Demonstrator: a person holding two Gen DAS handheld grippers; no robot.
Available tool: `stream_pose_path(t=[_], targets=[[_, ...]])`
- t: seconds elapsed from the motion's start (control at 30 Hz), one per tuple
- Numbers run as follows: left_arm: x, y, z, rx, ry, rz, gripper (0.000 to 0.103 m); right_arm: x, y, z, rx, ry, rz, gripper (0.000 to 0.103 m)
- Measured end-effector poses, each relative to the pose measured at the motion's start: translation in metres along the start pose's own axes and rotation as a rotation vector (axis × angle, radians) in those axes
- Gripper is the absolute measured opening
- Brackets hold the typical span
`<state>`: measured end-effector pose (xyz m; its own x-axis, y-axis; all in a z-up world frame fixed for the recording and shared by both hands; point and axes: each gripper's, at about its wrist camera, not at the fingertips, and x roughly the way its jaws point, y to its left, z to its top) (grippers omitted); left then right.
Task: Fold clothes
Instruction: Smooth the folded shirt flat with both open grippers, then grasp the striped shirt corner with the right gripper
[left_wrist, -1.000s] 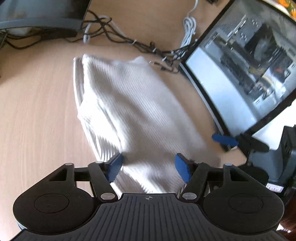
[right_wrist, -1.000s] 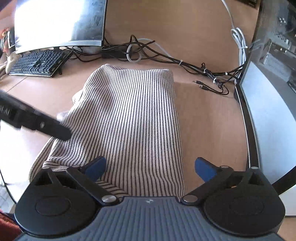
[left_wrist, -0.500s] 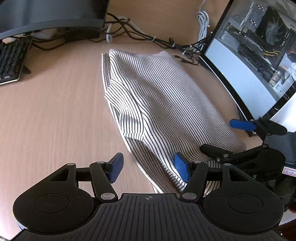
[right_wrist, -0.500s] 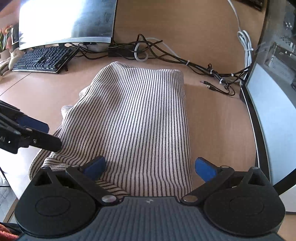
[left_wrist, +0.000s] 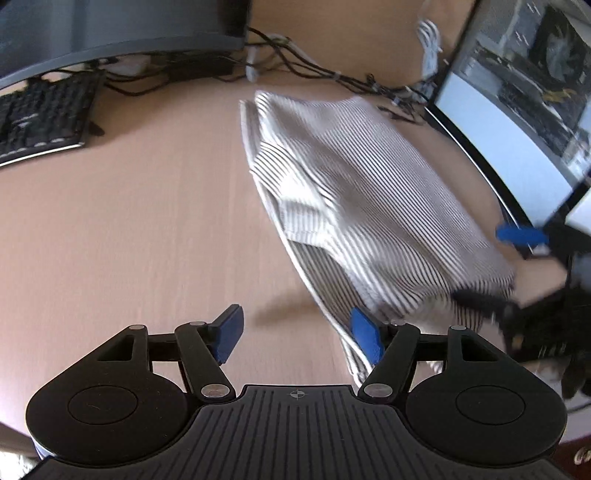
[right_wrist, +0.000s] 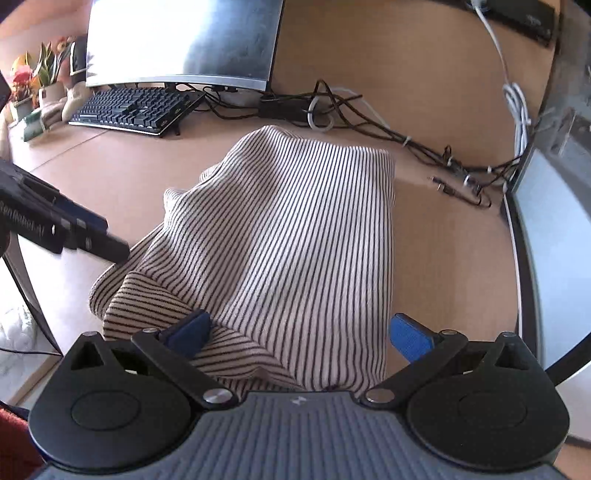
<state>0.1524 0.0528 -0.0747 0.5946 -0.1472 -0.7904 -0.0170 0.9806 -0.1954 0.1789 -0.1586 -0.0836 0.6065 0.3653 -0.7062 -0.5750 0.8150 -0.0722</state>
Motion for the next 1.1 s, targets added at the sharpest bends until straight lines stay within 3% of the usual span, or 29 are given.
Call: stream_pose_path(t=[0.1,0.17,0.3,0.33,0.47,0.6,0.63,0.67,0.7,0.77,0.93,1.03,1.1], targets=[[-0.008,0.006,0.004,-0.029,-0.026,0.054,0.079,-0.006,-0.001,0.010,-0.044,-0.007,0.042,0.100],[-0.012,0.010,0.009,-0.038,-0.040,0.088,0.084,-0.020,0.001,0.016,-0.076,-0.040,0.125,0.095],[-0.017,0.016,0.013,-0.058,-0.053,0.132,0.090,-0.036,0.019,0.019,-0.198,-0.039,0.255,0.076],[-0.017,0.016,0.014,-0.061,-0.052,0.141,0.091,-0.036,0.027,0.016,-0.248,-0.022,0.274,0.075],[-0.018,0.013,0.013,-0.060,-0.052,0.146,0.094,-0.029,0.056,-0.002,-0.452,-0.009,0.247,0.075],[-0.019,0.009,0.011,-0.048,-0.049,0.138,0.094,-0.024,0.063,-0.006,-0.482,-0.034,0.200,0.073],[-0.018,0.009,0.011,-0.045,-0.047,0.137,0.094,-0.023,0.062,-0.004,-0.463,-0.040,0.187,0.067],[-0.018,0.008,0.011,-0.043,-0.045,0.136,0.094,-0.022,0.062,-0.002,-0.441,-0.044,0.174,0.040],[-0.017,0.008,0.011,-0.041,-0.043,0.136,0.094,-0.021,0.058,0.004,-0.398,-0.043,0.162,0.026],[-0.018,0.008,0.012,-0.040,-0.043,0.134,0.095,-0.026,0.044,0.019,-0.264,-0.080,0.153,0.017],[-0.019,0.014,0.011,-0.056,-0.045,0.141,0.095,-0.041,0.034,0.035,-0.149,-0.212,0.095,0.015],[-0.018,0.017,0.010,-0.063,-0.038,0.145,0.095,-0.023,0.048,0.018,-0.219,-0.116,0.162,0.016],[-0.018,0.018,0.009,-0.068,-0.033,0.147,0.095,-0.015,0.056,0.003,-0.273,-0.048,0.211,0.024]])
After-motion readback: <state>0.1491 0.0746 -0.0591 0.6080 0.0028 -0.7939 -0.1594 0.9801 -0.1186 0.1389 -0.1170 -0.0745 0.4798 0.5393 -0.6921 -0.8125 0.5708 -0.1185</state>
